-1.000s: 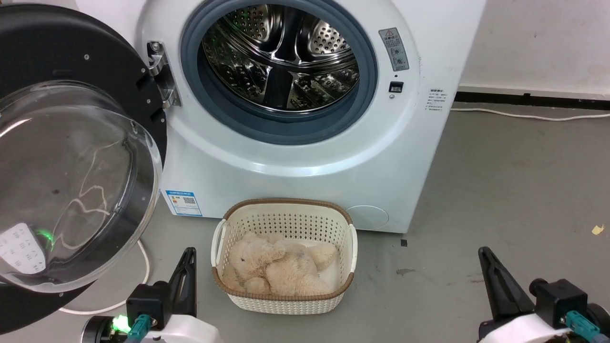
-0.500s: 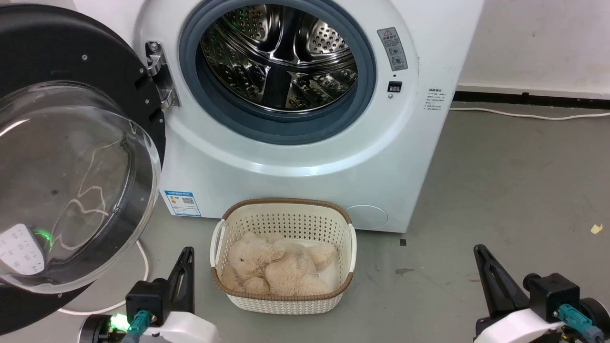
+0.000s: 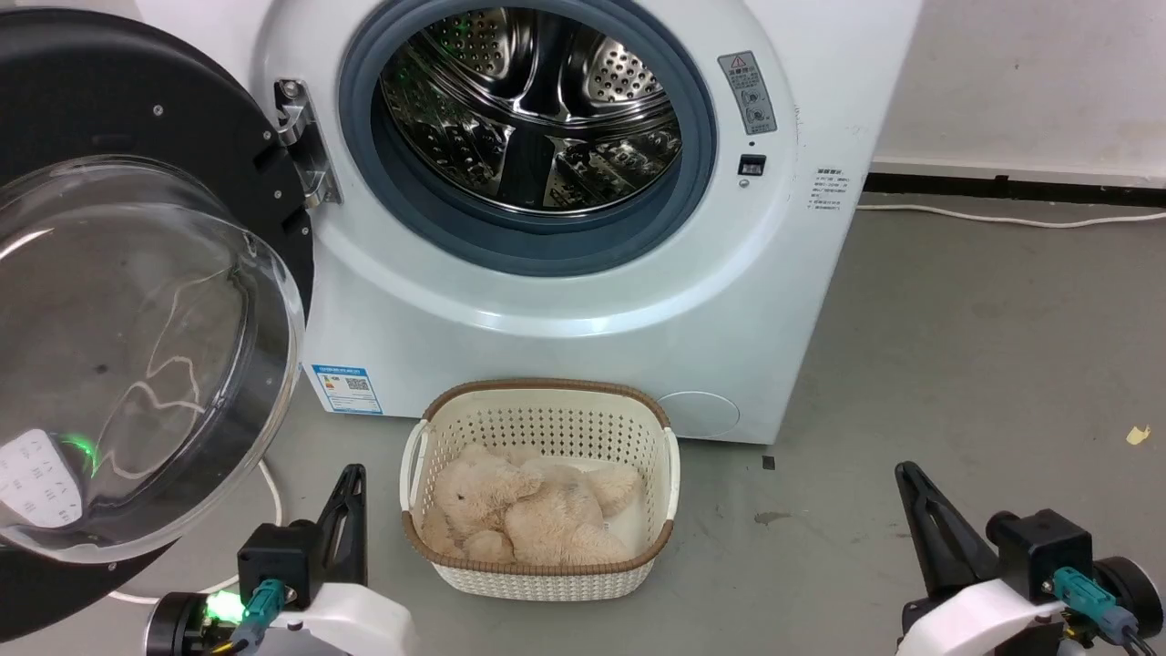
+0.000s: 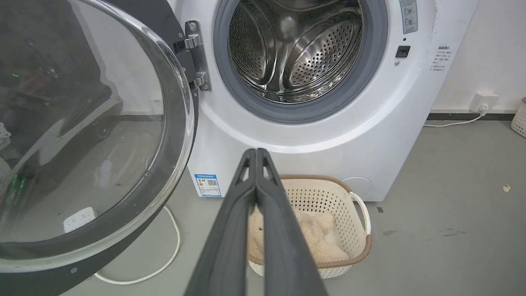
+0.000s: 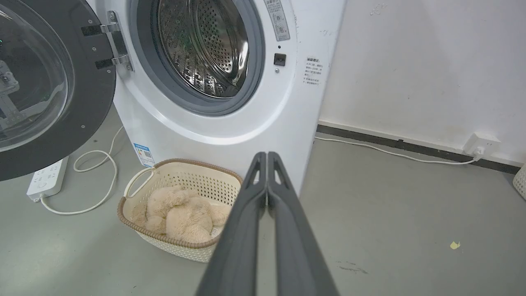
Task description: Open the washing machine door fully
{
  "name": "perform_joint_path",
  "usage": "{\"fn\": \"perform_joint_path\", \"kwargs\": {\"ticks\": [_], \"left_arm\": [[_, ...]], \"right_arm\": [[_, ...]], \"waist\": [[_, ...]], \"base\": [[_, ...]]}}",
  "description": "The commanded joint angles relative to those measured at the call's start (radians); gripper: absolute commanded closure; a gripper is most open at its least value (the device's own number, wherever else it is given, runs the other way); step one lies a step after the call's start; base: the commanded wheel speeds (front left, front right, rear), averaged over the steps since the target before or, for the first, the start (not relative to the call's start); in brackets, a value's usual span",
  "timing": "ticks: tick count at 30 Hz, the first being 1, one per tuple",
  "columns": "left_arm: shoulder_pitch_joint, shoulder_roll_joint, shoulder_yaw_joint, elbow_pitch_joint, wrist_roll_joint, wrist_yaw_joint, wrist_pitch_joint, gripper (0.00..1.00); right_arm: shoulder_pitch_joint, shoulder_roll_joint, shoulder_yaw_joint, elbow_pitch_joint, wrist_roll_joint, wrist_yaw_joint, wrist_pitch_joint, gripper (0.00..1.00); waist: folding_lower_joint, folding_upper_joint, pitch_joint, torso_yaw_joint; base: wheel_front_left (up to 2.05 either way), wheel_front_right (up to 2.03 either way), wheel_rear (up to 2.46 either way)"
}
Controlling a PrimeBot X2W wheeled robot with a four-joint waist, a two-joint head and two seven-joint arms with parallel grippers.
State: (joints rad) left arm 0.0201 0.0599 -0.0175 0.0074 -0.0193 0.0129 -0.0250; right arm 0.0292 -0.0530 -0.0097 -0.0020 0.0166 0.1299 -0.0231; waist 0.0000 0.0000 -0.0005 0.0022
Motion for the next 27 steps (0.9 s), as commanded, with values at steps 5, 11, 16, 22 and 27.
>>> {"fn": "perform_joint_path", "kwargs": {"ticks": [5, 11, 16, 22, 27], "left_arm": [[-0.017, -0.006, 0.011, -0.006, 0.013, -0.009, 0.015, 1.00], [-0.020, -0.010, 0.018, -0.007, 0.019, -0.013, 0.025, 1.00], [-0.020, -0.010, 0.018, -0.007, 0.019, -0.013, 0.025, 1.00], [-0.020, -0.010, 0.018, -0.007, 0.019, -0.013, 0.025, 1.00], [-0.020, -0.010, 0.018, -0.007, 0.019, -0.013, 0.025, 1.00]], "right_arm": [[-0.024, 0.003, 0.006, 0.002, -0.011, 0.001, 0.013, 1.00], [-0.029, 0.003, 0.010, 0.002, -0.017, 0.001, 0.023, 1.00], [-0.029, 0.003, 0.010, 0.002, -0.017, 0.001, 0.023, 1.00], [-0.029, 0.003, 0.010, 0.002, -0.017, 0.001, 0.023, 1.00], [-0.029, 0.003, 0.010, 0.002, -0.017, 0.001, 0.023, 1.00]], "waist": [[0.0000, 0.0000, 0.000, -0.001], [0.0000, 0.0000, 0.000, -0.002], [0.0000, 0.0000, 0.000, -0.002], [0.0000, 0.0000, 0.000, -0.002], [0.0000, 0.0000, 0.000, -0.002]], "base": [[0.00, 0.00, 0.00], [0.00, 0.00, 0.00], [0.00, 0.00, 0.00], [0.00, 0.00, 0.00], [0.00, 0.00, 0.00]]}}
